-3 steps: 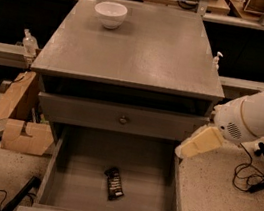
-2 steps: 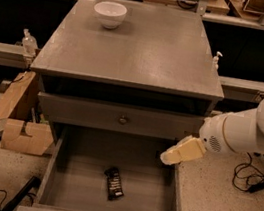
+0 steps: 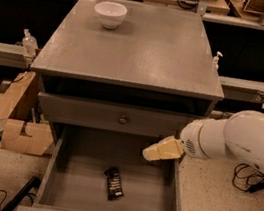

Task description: Pick rxbar chocolate from middle drawer and place on counter

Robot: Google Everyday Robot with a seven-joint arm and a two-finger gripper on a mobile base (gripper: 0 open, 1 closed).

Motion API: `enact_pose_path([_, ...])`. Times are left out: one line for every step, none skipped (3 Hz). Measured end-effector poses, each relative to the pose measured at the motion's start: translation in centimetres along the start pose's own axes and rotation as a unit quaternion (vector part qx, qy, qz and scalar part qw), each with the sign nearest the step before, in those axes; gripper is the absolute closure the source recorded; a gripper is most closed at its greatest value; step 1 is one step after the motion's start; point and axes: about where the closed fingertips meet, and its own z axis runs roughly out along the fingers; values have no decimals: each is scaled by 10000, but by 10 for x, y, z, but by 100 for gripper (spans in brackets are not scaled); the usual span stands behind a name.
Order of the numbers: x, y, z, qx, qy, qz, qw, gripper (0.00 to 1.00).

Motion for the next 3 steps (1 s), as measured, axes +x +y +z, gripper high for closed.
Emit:
enact_pose_path([13, 41, 51, -43, 88, 2, 10000, 0])
enact_pose_path([31, 66, 98, -273, -21, 310, 9991, 0])
enact_pose_path([51, 71, 140, -364, 37, 597, 9975, 0])
